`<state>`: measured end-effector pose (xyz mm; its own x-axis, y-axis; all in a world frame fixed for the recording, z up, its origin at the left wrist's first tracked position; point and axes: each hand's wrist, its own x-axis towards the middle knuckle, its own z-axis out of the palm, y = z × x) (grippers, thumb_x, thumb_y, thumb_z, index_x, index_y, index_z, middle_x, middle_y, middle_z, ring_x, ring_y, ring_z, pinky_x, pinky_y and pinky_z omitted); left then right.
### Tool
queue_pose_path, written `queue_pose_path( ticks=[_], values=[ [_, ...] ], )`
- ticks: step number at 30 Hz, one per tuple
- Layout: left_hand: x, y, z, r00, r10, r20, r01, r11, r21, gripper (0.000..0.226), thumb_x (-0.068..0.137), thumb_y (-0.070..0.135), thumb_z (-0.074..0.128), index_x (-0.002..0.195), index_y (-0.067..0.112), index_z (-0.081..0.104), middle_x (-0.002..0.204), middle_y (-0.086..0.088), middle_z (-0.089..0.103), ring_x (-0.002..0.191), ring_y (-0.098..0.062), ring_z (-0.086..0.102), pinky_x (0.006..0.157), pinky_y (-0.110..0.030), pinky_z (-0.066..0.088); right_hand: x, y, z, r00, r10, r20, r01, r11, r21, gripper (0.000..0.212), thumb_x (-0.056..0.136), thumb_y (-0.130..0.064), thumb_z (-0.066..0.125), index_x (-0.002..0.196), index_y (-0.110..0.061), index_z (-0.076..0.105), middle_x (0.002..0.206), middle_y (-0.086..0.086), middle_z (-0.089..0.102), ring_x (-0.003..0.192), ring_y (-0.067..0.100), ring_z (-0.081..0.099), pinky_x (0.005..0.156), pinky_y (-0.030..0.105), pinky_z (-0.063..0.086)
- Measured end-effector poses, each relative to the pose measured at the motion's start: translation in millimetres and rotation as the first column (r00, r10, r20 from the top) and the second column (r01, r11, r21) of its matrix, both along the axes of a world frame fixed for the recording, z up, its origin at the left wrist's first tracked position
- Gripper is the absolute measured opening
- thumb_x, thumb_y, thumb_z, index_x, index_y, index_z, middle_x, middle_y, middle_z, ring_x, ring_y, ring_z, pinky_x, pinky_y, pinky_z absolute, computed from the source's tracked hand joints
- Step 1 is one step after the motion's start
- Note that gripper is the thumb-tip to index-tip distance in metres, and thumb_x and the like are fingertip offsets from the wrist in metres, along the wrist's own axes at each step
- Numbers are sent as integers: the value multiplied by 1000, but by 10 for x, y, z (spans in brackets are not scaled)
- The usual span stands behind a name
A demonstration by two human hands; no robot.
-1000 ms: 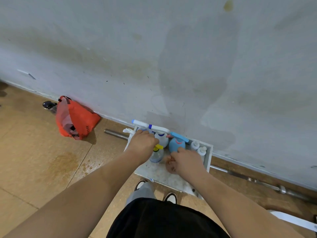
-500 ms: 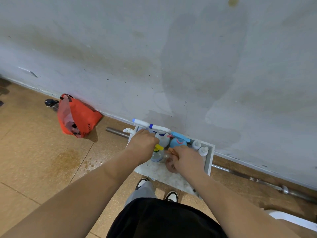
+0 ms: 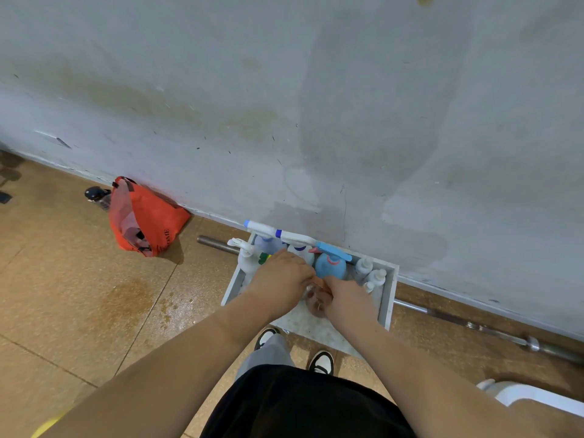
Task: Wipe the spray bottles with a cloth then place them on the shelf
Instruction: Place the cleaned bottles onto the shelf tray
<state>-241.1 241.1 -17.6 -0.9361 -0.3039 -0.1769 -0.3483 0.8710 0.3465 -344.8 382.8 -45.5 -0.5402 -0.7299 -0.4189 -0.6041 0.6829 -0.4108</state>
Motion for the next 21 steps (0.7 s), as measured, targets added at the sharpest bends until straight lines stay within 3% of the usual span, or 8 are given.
queue_pose_path(
  ticks=[2,4,7,10,13,16,18,21],
  values=[
    [-20,-11,-10,999,-10,45,11,1000,-7,19,92,9,59,82,18,73,78,-3,65,82,-24,57,82,-37,49,17,18,3,1000,12,-16,-12,1000,14,19,105,-32,43,104,-19,58,95,7,67,90,29,65,56,31,32],
    [-33,-17,5,998,-11,60,12,1000,-20,20,94,9,57,83,17,71,79,-3,63,82,-24,56,80,-43,52,22,19,-1,1000,19,-12,-18,999,30,20,105,-33,43,106,-20,57,96,7,67,91,29,66,61,32,37],
    [-80,12,53,999,-19,45,19,1000,5,20,92,18,53,84,17,70,81,-2,63,84,-24,56,79,-43,51,-41,-7,-2,997,-3,83,0,999,41,21,100,-37,52,115,-25,61,103,3,70,99,26,68,70,35,52],
    [-203,75,89,999,-27,30,26,999,22,27,92,21,45,91,15,72,90,-3,67,90,-25,58,84,-43,51,-246,58,81,989,-28,146,20,998,57,51,90,-37,65,141,-31,56,126,-3,69,115,20,66,87,35,56],
    [-386,197,136,999,-31,-41,34,997,64,40,91,24,39,103,11,75,104,-7,71,100,-30,62,87,-44,52,-483,266,201,986,-30,163,19,997,71,47,89,-32,63,136,-34,61,122,-11,71,110,14,67,87,31,56],
    [-574,292,197,996,-30,-83,38,995,90,38,90,21,43,107,8,75,108,-10,69,103,-33,60,87,-45,53,-690,535,228,971,-205,120,208,978,-9,28,91,-31,61,117,-32,71,98,-10,74,96,16,69,80,33,56],
    [-753,280,234,995,-33,-95,39,997,68,30,94,17,48,106,8,74,111,-10,66,103,-32,58,85,-45,53,-849,649,179,921,-367,127,377,924,-60,25,93,-25,59,115,-26,71,95,-5,72,92,20,67,79,36,56],
    [-1136,228,254,996,-86,21,86,996,-20,24,100,15,51,114,14,71,116,-6,62,108,-28,55,85,-44,51,-1034,686,64,896,-414,163,426,903,-47,37,96,-20,58,132,-20,65,123,3,68,112,25,64,96,39,53]
  ],
)
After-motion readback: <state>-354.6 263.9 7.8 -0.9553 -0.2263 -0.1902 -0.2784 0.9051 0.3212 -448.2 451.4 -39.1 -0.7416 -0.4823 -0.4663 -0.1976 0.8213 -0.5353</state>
